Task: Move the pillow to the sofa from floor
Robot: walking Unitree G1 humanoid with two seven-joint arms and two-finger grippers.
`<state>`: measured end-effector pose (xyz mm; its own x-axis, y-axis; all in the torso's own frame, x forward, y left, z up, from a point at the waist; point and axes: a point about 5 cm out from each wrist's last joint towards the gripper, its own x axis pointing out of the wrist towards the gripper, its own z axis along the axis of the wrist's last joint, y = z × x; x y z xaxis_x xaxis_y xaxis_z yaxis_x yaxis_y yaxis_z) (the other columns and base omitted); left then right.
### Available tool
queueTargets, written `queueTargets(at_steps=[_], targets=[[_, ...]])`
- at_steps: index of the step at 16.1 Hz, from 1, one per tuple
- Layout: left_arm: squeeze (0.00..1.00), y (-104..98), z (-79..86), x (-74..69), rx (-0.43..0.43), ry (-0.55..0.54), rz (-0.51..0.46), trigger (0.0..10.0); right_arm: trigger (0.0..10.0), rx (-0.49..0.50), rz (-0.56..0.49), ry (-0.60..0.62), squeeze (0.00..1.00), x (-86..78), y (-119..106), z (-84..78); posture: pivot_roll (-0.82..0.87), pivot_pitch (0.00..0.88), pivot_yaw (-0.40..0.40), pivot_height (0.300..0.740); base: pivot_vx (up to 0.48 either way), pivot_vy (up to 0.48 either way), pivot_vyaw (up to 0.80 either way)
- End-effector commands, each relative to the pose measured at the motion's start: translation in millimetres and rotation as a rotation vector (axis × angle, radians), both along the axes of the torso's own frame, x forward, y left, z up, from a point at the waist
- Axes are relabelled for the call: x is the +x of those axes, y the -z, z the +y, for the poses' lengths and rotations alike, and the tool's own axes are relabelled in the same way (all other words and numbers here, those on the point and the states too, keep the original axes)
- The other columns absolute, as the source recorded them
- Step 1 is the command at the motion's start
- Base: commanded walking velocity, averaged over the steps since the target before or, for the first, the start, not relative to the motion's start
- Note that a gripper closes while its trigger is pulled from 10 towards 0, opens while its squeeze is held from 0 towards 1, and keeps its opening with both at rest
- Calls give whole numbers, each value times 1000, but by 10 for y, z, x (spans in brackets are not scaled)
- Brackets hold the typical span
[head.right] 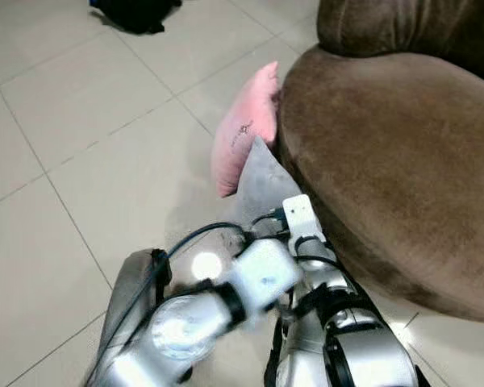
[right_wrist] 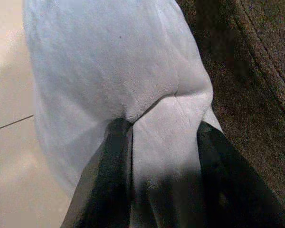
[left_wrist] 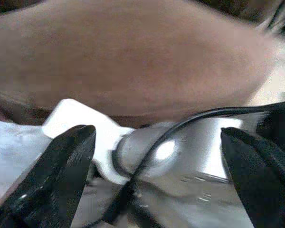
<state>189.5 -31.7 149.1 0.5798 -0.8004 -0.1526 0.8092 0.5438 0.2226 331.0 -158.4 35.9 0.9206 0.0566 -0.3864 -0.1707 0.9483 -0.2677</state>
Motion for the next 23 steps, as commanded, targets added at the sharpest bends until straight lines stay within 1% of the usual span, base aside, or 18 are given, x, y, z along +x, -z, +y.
queueTargets(at_steps=[1,2,3,4,5,6,7,8,9,10,13,14,15,18,20,22,23], targets=[[0,37,-369,-288,-47,9,68,10000,0,4,49,-16,0,-89,118,9,205,284,21,518,0,0,0],[0,67,-402,-305,-49,-24,69,10000,0,3,50,-22,0,-92,121,12,198,276,14,518,0,0,0],[0,117,-432,-321,-33,-67,50,10000,0,-1,51,-34,0,-90,118,15,186,261,-4,518,0,0,0],[0,147,-497,-356,-8,-61,29,10000,0,-10,47,-48,0,-73,98,11,179,252,-23,518,0,0,0],[0,159,-519,-342,0,-58,27,10000,0,-12,46,-52,0,-63,87,6,177,245,-34,518,0,0,0],[0,476,278,177,54,-71,123,10000,0,-17,44,-57,0,-47,70,-1,176,240,-44,518,0,0,0],[0,498,1201,601,83,-88,153,10000,0,-19,43,-58,0,-41,63,-4,176,235,-51,518,0,0,0],[0,65,2201,860,71,-89,73,10000,0,-22,42,-57,0,-35,56,-14,173,229,-57,518,0,0,0],[0,17,2210,840,65,-54,66,10000,0,-21,38,-53,0,-30,49,-20,169,222,-55,518,0,0,0],[0,6,2195,828,61,-47,62,10000,0,-21,37,-52,0,-28,47,-21,169,222,-55,518,0,0,0],[0,-26,2183,850,17,-62,53,10000,0,-21,34,-48,0,-27,43,-36,161,220,-51,518,0,0,0],[0,-36,2224,867,-24,-6,60,10000,0,-20,34,-48,0,-28,44,-41,161,220,-51,518,0,0,0],[0,-40,2224,862,-47,39,65,10000,0,-20,34,-50,0,-31,46,-42,161,220,-51,518,0,0,0],[0,-15,2173,846,-52,57,62,10000,0,-12,33,-57,0,-25,39,-34,154,214,-55,518,0,0,0],[0,3,2146,822,-61,67,65,10000,0,53,2,-81,0,7,-19,13,146,197,-56,518,0,0,0],[0,49,2067,755,-101,71,70,10000,0,189,-63,-96,0,34,-112,82,118,167,-61,518,0,0,0],[0,80,2032,729,-119,60,73,10000,0,236,-101,-104,0,38,-164,108,103,156,-65,518,0,0,0]])
